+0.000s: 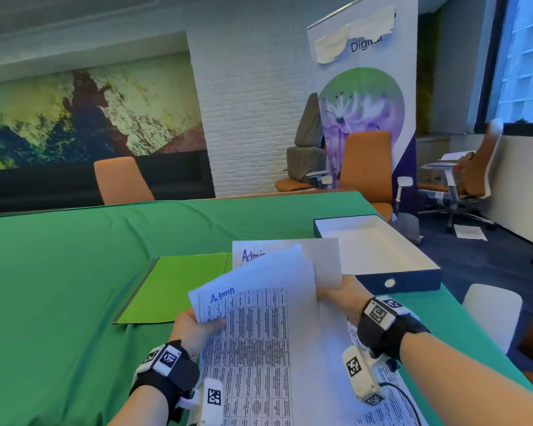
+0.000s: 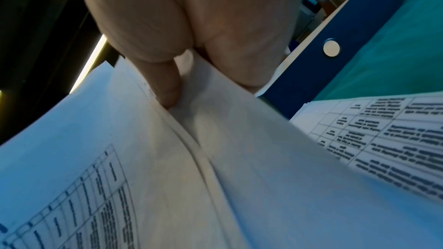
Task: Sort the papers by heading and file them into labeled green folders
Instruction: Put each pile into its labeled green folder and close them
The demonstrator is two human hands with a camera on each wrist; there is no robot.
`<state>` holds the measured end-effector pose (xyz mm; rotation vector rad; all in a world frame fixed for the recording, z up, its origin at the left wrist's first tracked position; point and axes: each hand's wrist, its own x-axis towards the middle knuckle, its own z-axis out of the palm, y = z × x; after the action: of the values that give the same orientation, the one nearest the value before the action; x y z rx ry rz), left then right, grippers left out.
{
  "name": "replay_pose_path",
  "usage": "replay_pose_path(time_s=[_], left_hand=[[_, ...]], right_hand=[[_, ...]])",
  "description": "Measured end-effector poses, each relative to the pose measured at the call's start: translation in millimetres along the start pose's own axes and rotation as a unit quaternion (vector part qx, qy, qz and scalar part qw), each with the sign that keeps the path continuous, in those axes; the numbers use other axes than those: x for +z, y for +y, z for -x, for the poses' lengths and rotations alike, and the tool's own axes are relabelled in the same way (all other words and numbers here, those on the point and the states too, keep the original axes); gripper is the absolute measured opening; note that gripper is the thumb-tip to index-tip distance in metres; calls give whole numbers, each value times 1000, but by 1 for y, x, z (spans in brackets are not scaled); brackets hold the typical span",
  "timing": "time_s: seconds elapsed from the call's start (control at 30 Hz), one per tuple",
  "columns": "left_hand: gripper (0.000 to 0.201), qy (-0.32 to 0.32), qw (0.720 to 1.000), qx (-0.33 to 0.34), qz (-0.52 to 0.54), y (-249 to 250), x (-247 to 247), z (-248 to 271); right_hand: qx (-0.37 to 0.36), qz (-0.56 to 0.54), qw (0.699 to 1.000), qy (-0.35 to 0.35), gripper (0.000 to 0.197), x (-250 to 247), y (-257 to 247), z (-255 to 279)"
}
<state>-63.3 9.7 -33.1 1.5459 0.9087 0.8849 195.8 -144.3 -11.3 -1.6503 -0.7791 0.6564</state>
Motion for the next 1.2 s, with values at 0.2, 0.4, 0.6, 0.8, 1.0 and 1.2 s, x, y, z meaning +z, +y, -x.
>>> replay_pose_path(time_s=[0.2,0.4,0.6,0.8,1.0,1.2], left_hand=[[50,-50,982,-53,172,15,5,-1],[61,-83,986,-31,138,17,21,-7],[25,-15,1000,-12,19,12,30,-8],[67,127,991,-44,-24,11,10,-12],[26,153,976,-46,-146,11,-29,0],[26,153,975,-38,-159,8,-51,1]], right_hand=[[-13,12,998,58,11,-9,6,3],[-14,-92,989,112,20,-14,4,5],[-43,-75,995,50,9,-16,-5,10],[30,287,958,-2,44,-29,12,5],[156,517,840,-49,94,-34,39,19],[165,521,836,-53,78,-35,29,27]])
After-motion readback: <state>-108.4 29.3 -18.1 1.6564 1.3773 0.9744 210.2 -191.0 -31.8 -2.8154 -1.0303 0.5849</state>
